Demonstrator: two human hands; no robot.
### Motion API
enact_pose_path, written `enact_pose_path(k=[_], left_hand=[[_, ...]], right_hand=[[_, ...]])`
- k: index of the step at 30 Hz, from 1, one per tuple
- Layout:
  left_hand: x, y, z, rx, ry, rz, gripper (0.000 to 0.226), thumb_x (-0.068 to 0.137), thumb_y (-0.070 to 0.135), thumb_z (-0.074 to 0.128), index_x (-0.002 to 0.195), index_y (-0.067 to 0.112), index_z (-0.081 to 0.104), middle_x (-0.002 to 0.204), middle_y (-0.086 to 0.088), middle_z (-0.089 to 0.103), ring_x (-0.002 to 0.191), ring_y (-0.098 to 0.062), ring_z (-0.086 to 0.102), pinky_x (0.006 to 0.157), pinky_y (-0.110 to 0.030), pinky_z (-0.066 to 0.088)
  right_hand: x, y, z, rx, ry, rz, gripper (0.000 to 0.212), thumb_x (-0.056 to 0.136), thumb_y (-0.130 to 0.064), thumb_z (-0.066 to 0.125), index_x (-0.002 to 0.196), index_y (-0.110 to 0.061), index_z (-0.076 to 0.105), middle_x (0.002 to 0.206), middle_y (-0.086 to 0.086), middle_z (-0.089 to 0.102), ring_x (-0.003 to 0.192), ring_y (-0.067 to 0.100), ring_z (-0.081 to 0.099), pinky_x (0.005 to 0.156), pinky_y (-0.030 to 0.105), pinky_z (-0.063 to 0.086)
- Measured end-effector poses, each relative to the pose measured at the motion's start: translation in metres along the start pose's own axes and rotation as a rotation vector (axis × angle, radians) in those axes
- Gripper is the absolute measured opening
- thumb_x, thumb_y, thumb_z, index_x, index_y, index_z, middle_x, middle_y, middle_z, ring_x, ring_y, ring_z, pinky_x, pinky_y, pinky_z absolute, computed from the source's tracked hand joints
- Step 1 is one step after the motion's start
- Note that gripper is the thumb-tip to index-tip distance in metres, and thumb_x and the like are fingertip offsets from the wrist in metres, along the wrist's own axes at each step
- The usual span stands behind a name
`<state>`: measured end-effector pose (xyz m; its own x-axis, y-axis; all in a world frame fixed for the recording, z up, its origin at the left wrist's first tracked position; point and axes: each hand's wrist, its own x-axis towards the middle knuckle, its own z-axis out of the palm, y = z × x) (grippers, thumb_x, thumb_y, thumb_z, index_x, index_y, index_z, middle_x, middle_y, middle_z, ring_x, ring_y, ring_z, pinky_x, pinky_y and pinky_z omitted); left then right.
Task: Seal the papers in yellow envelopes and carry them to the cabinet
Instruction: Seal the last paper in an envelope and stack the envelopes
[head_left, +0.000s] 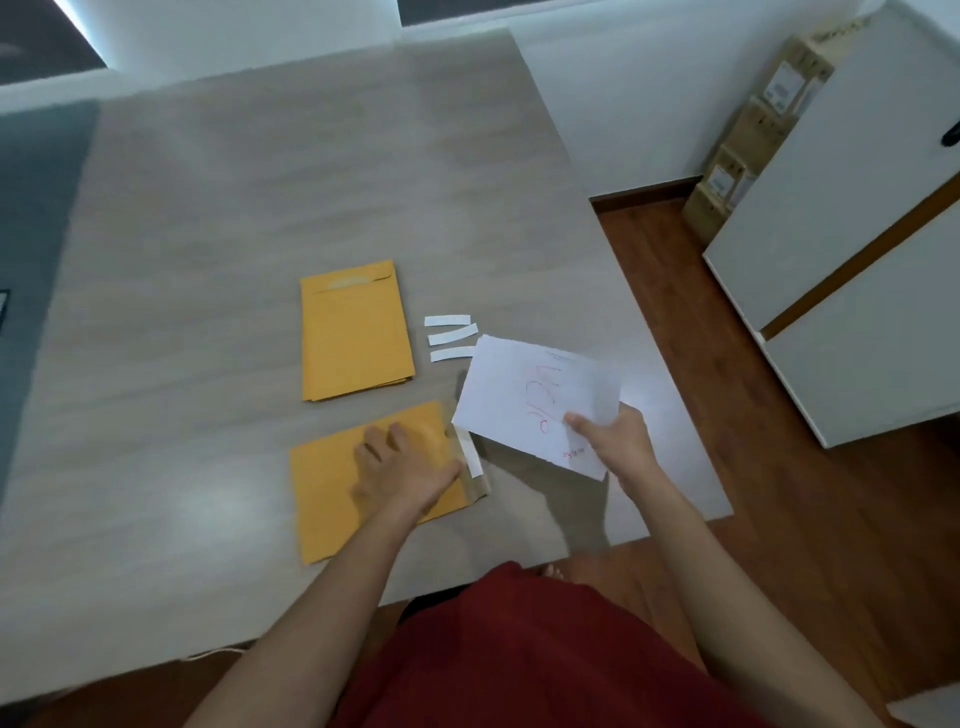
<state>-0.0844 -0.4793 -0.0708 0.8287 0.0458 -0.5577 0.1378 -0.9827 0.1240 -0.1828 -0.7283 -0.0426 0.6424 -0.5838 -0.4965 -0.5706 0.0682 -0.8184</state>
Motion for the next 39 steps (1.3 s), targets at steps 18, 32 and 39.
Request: enact_pose_path(k=[18,32,39], left_hand=[[-0.006,-0.007,-0.02,0.029,-0.085,0.156,0.1,0.087,0.07,0.041,0.157,0.015,-0.003,0.163,-0.012,-0.018,0.149,-0.038,-0.015,0.111,-0.07,0.015],[-0.009,-0.017,-0.022,0.111,-0.004,0.247,0.113,0.072,0.078,0.057,0.155,0.018,0.008,0.163,-0.013,-0.001,0.149,-0.035,0.004,0.113,-0.057,0.029],[0.032,-0.055,-0.026,0.482,-0.016,0.672,0.16,0.038,0.083,0.076,0.15,0.035,-0.027,0.163,-0.014,-0.017,0.149,-0.037,-0.017,0.118,-0.061,0.005]], right_hand=[[-0.008,-0.006,0.026,-0.395,-0.251,-0.006,0.032,0.078,-0.024,0.077,0.108,-0.019,0.066,0.091,-0.009,0.068,0.077,0.007,0.066,0.059,0.021,0.051],[-0.012,-0.004,0.109,-0.38,-0.248,0.046,0.034,0.077,-0.022,0.078,0.108,-0.011,0.067,0.111,0.007,0.07,0.092,0.022,0.067,0.073,0.032,0.055],[-0.01,0.003,0.103,-0.358,-0.159,0.066,0.028,0.086,-0.02,0.069,0.113,-0.017,0.065,0.116,0.002,0.069,0.086,0.016,0.063,0.06,0.023,0.047]])
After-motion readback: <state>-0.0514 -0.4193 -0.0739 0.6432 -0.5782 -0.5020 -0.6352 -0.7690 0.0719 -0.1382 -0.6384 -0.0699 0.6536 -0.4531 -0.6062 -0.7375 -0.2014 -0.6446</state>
